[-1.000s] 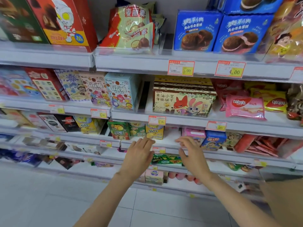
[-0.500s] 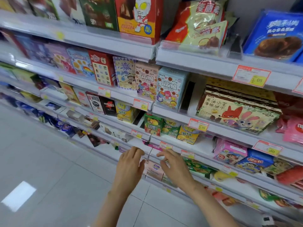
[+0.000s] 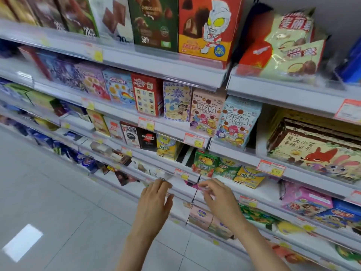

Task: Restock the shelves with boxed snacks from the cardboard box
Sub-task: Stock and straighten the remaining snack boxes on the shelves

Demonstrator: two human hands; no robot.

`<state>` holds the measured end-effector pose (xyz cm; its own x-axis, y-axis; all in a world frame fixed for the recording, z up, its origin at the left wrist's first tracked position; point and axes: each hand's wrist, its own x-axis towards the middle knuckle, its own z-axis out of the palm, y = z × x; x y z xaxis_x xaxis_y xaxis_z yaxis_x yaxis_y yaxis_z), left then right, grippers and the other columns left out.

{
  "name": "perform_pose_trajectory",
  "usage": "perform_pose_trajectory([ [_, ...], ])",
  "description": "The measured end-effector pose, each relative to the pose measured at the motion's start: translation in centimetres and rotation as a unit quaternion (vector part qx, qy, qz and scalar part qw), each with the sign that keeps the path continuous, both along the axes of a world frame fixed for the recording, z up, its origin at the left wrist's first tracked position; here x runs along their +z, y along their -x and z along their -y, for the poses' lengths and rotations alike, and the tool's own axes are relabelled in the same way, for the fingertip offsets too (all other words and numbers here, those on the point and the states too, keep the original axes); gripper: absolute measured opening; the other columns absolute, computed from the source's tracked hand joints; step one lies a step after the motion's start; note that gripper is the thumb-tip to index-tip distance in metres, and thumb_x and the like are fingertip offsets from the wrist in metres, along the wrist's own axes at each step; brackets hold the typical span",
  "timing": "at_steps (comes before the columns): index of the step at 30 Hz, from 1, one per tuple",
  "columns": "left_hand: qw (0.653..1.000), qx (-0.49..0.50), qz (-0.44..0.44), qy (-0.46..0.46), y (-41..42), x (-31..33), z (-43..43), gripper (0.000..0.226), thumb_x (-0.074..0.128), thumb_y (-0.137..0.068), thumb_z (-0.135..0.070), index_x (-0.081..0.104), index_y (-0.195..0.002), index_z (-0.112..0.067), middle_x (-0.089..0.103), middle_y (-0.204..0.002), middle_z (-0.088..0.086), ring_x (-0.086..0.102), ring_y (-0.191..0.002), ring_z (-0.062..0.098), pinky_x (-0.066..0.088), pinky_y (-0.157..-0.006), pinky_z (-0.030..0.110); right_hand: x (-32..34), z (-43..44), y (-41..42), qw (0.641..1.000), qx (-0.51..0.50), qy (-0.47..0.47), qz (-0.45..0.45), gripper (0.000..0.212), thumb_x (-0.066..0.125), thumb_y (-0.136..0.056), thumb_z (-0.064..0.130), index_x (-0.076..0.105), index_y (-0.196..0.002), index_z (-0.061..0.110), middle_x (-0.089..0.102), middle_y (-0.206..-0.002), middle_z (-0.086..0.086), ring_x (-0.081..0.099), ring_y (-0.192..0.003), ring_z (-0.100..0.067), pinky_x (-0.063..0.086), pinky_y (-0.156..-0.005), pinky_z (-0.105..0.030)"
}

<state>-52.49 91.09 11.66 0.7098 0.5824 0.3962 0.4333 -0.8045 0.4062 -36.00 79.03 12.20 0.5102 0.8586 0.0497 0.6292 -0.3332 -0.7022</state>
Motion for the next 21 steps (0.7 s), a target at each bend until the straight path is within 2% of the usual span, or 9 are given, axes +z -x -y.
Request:
perform_pose_trajectory([
  [2, 1.0, -0.021, 0.006, -0.022, -1.7, 0.7, -1.4, 0.031, 0.079, -0.069, -0.008, 0.06, -0.093, -0.016, 0.062, -0.09, -0.003, 0.062, -0.071, 0.019, 0.048, -0.06, 0.029, 1.0, -0.6, -1.1, 1.0, -0.019, -0.011, 0.012, 0.024, 0.053, -0.093, 0.011, 0.061, -0.108, 0.028, 0.05, -0.098, 0.025, 0.05, -0.087, 0.012, 0.04, -0.076, -0.006],
  [6, 0.996, -0.052, 0.022, -0.072, -5.5, 2.6, -4.3, 0.025, 0.075, -0.073, -0.01, 0.059, -0.092, -0.014, 0.061, -0.09, 0.0, 0.061, -0.072, 0.021, 0.047, -0.06, 0.03, 2.8, -2.1, -3.9, 0.986, -0.12, -0.094, 0.066, 0.024, 0.057, -0.091, 0.008, 0.06, -0.111, 0.02, 0.052, -0.1, 0.009, 0.052, -0.083, 0.003, 0.045, -0.073, -0.019],
  [8, 0.993, -0.06, 0.031, -0.093, -7.5, 3.5, -5.5, 0.013, 0.06, -0.081, -0.017, 0.057, -0.093, -0.014, 0.06, -0.09, 0.002, 0.06, -0.073, 0.023, 0.047, -0.06, 0.031, 3.6, -2.5, -5.3, 0.963, -0.201, -0.158, 0.083, 0.024, 0.06, -0.089, 0.007, 0.057, -0.111, 0.015, 0.048, -0.099, 0.006, 0.054, -0.085, -0.007, 0.045, -0.073, -0.019],
  [10, 0.994, -0.051, 0.047, -0.085, -9.4, 4.5, -6.3, 0.021, 0.045, -0.086, -0.027, 0.057, -0.096, -0.013, 0.061, -0.091, 0.003, 0.06, -0.075, 0.025, 0.047, -0.061, 0.033, 4.2, -2.7, -6.6, 0.934, -0.266, -0.219, 0.094, 0.032, 0.062, -0.087, 0.005, 0.052, -0.116, 0.01, 0.045, -0.104, 0.002, 0.052, -0.091, -0.013, 0.045, -0.079, -0.022],
  [11, 0.995, -0.041, 0.058, -0.071, -10.4, 5.0, -6.7, 0.025, 0.046, -0.087, -0.029, 0.058, -0.098, -0.011, 0.061, -0.092, 0.005, 0.06, -0.077, 0.026, 0.048, -0.062, 0.033, 4.4, -2.8, -7.1, 0.922, -0.285, -0.249, 0.085, 0.039, 0.064, -0.085, 0.004, 0.049, -0.121, 0.008, 0.044, -0.11, 0.0, 0.05, -0.097, -0.012, 0.043, -0.086, -0.019],
  [13, 0.996, -0.014, 0.079, -0.043, -12.3, 5.7, -7.5, 0.033, 0.064, -0.083, -0.028, 0.058, -0.106, -0.005, 0.063, -0.096, 0.009, 0.062, -0.084, 0.03, 0.05, -0.066, 0.035, 4.8, -3.1, -7.9, 0.909, -0.296, -0.29, 0.054, 0.056, 0.066, -0.084, 0.005, 0.039, -0.133, 0.008, 0.038, -0.127, -0.004, 0.043, -0.113, -0.007, 0.032, -0.095, -0.005],
  [14, 0.996, -0.001, 0.082, -0.024, -13.2, 5.9, -8.0, 0.042, 0.071, -0.08, -0.027, 0.057, -0.11, -0.002, 0.063, -0.099, 0.012, 0.062, -0.089, 0.032, 0.05, -0.069, 0.037, 5.0, -3.3, -8.3, 0.908, -0.294, -0.297, 0.035, 0.064, 0.066, -0.084, 0.007, 0.033, -0.139, 0.009, 0.034, -0.136, -0.005, 0.038, -0.12, -0.005, 0.027, -0.099, -0.003],
  [18, 0.996, 0.025, 0.065, 0.062, -16.4, 6.7, -9.4, 0.068, 0.071, -0.078, -0.041, 0.046, -0.126, 0.001, 0.057, -0.119, 0.016, 0.053, -0.11, 0.034, 0.046, -0.083, 0.043, 5.4, -4.1, -9.7, 0.917, -0.272, -0.285, -0.069, 0.085, 0.067, -0.084, 0.015, 0.012, -0.149, 0.023, 0.017, -0.154, 0.005, 0.022, -0.136, -0.005, 0.021, -0.113, -0.026],
  [21, 0.994, 0.012, 0.065, 0.085, -18.1, 6.7, -10.2, 0.074, 0.069, -0.078, -0.045, 0.04, -0.13, -0.001, 0.054, -0.122, 0.012, 0.05, -0.113, 0.029, 0.043, -0.086, 0.039, 5.8, -4.8, -10.7, 0.926, -0.264, -0.259, -0.075, 0.087, 0.066, -0.085, 0.03, 0.008, -0.15, 0.028, 0.015, -0.157, 0.008, 0.019, -0.141, -0.006, 0.019, -0.117, -0.034],
])
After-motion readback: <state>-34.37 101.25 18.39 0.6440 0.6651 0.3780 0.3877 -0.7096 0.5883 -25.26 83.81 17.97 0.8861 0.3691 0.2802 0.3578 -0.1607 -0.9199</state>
